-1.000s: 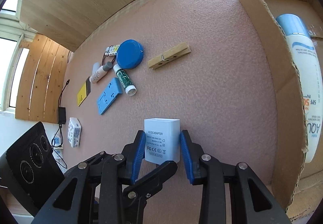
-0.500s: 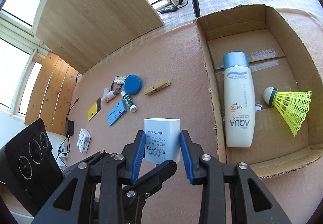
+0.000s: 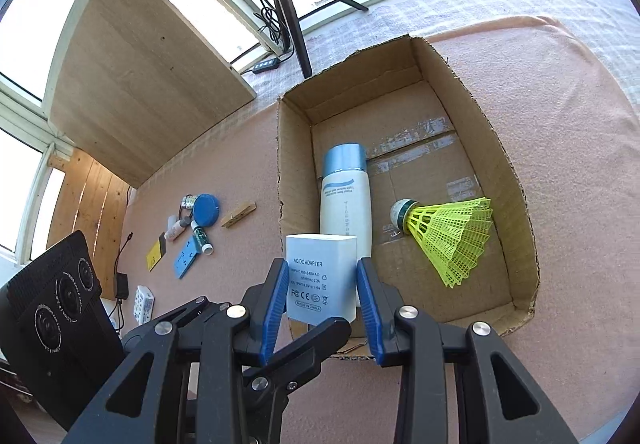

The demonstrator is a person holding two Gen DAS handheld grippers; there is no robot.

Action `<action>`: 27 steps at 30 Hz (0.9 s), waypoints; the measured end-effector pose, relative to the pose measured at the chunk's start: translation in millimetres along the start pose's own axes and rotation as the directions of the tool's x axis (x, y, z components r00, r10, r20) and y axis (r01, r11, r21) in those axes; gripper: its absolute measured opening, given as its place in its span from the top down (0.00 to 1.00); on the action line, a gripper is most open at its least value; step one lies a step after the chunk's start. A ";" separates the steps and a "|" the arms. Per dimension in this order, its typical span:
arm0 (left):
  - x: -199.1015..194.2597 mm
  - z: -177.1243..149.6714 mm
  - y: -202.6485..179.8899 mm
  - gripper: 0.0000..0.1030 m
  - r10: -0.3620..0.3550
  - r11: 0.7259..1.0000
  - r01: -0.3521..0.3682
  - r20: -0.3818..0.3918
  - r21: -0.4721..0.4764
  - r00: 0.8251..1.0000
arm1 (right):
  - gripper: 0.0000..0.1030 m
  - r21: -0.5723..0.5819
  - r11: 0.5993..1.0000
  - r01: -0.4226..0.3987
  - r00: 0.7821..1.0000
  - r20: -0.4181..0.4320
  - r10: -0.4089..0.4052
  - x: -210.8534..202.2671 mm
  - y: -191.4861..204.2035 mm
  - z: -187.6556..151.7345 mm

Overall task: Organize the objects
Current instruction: 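Carry the AC adapter into the box and open the right gripper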

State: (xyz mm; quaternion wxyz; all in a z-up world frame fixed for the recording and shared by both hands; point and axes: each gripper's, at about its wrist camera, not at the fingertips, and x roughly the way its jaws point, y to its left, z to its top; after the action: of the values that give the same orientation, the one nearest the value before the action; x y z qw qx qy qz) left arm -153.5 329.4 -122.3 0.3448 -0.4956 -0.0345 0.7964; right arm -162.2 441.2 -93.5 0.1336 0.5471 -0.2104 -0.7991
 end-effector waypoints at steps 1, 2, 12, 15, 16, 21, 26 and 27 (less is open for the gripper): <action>3.0 1.0 -1.6 0.59 0.000 1.000 0.000 -0.003 0.004 1.000 | 0.69 0.002 1.000 0.002 1.000 0.001 -0.002 -0.8 -3.3 1.1; 5.4 1.6 -3.3 0.59 -0.001 1.000 0.001 -0.005 0.007 1.000 | 0.69 0.006 1.000 0.004 1.000 0.001 -0.004 -1.4 -6.5 1.8; 29.0 6.5 -5.1 0.59 -0.015 1.000 0.015 -0.035 0.007 0.999 | 0.69 0.014 1.000 0.025 1.000 -0.012 -0.025 3.4 -24.8 8.3; 36.1 7.5 -5.4 0.59 -0.019 1.000 0.019 -0.045 0.008 0.999 | 0.69 0.019 0.999 0.030 0.999 -0.018 -0.030 5.5 -29.7 9.0; 38.4 7.6 -5.5 0.59 -0.018 1.000 0.019 -0.048 0.009 0.999 | 0.69 0.023 0.999 0.030 0.999 -0.020 -0.030 6.3 -31.9 9.4; 49.7 7.7 -6.7 0.59 -0.002 1.000 0.004 -0.067 0.018 0.998 | 0.69 0.036 0.999 0.028 0.999 -0.035 -0.027 11.4 -41.2 10.1; 48.8 8.6 -2.1 0.35 0.016 1.000 -0.016 -0.055 0.003 0.998 | 0.44 0.026 0.999 0.021 1.000 0.012 -0.021 2.6 -41.3 11.4; 47.9 8.8 -1.4 0.35 0.017 1.000 -0.017 -0.053 0.005 0.998 | 0.39 0.024 0.999 0.030 0.999 0.030 -0.031 0.0 -41.1 11.6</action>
State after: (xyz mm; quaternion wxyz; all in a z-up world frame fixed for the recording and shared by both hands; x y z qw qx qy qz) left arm -173.0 360.9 -153.9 0.3398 -0.5160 -0.0194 0.7861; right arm -172.3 479.4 -109.6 0.1117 0.5395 -0.2134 -0.8068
